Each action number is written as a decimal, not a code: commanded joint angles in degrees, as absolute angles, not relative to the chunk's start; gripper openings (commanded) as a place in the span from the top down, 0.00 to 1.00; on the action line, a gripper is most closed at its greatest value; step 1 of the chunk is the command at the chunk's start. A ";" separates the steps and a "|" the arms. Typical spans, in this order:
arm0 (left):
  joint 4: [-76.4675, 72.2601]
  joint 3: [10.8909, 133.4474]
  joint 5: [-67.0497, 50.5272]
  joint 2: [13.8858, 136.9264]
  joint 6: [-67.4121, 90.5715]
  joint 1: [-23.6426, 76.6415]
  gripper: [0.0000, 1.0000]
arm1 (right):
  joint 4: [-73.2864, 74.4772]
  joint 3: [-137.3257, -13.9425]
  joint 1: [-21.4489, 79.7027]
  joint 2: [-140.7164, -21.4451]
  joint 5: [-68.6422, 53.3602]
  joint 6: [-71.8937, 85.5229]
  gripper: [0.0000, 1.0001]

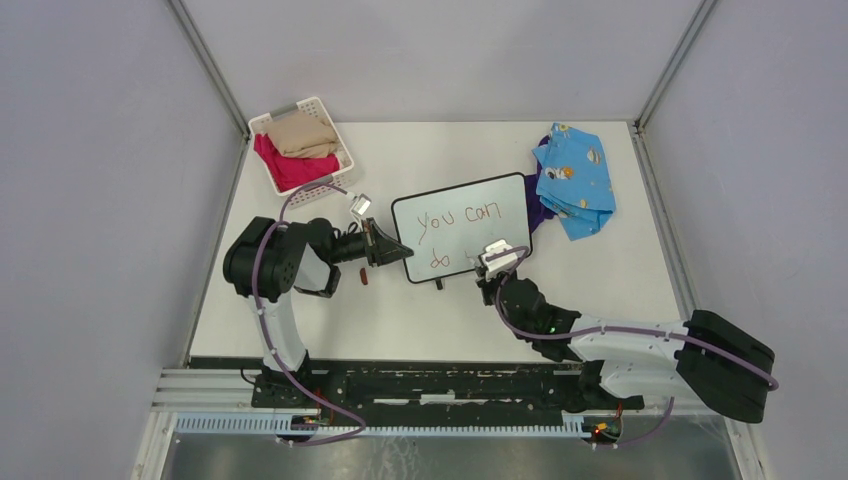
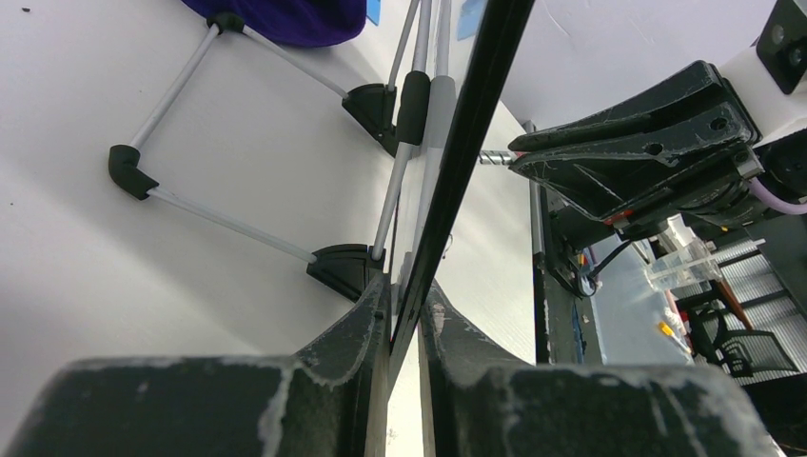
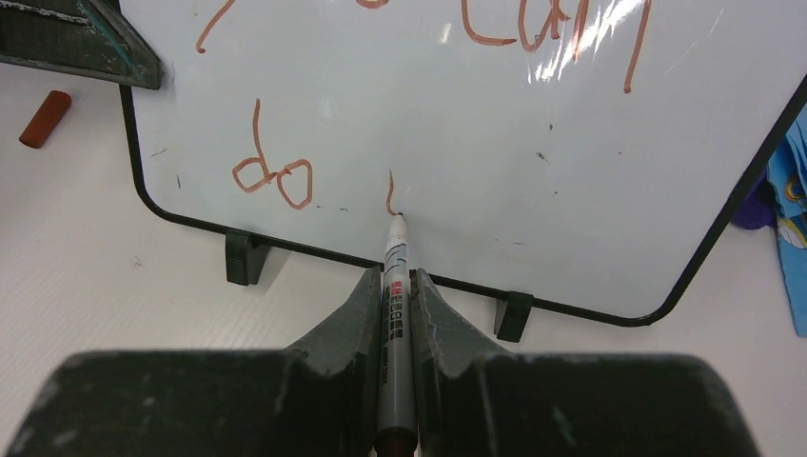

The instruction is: Write a sentence on the whiteboard

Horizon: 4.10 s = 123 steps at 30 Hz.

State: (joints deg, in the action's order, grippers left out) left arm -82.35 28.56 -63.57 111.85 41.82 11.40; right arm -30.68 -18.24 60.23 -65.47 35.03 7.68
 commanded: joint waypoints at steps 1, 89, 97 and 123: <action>-77.44 29.00 -64.00 111.20 39.73 12.13 0.98 | -31.22 -18.02 59.58 -63.61 36.74 8.19 1.00; -71.81 29.87 -63.83 110.14 36.92 12.30 0.98 | -32.02 -21.49 52.07 -64.14 30.15 9.79 1.00; -71.13 29.95 -63.89 109.98 36.53 12.30 0.98 | -31.48 -18.79 52.03 -62.96 30.14 10.77 1.00; -68.64 30.23 -63.74 109.61 35.09 12.63 0.98 | -30.82 -17.75 52.04 -61.77 28.77 11.30 1.00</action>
